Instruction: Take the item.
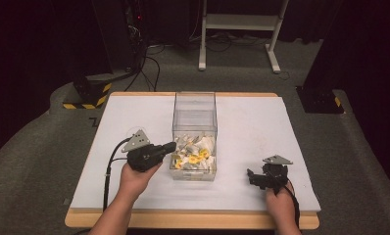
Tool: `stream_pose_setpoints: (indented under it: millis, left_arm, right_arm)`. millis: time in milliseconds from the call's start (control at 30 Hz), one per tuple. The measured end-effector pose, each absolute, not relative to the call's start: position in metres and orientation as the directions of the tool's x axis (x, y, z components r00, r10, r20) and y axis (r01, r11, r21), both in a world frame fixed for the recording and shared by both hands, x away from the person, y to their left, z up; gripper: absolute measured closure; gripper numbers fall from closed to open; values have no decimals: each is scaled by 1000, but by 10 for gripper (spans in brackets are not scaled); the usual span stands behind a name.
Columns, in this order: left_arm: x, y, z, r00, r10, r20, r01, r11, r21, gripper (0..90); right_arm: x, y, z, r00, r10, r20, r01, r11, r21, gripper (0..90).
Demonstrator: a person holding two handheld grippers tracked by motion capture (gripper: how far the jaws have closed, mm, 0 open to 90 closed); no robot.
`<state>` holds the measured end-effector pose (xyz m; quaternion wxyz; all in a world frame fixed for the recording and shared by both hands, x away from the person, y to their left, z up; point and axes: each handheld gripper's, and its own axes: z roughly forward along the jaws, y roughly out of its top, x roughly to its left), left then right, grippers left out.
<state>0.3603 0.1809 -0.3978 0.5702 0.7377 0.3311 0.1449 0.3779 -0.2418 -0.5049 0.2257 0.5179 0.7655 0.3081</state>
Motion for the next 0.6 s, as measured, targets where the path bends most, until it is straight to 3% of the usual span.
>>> stream_pose_setpoints:
  millis: [600]
  left_arm:
    - [357,214,-399,712,681,-172,319,-95,943,887]
  right_arm:
    - [378,-242,-505,-361,932,-23,656,272,704,98]
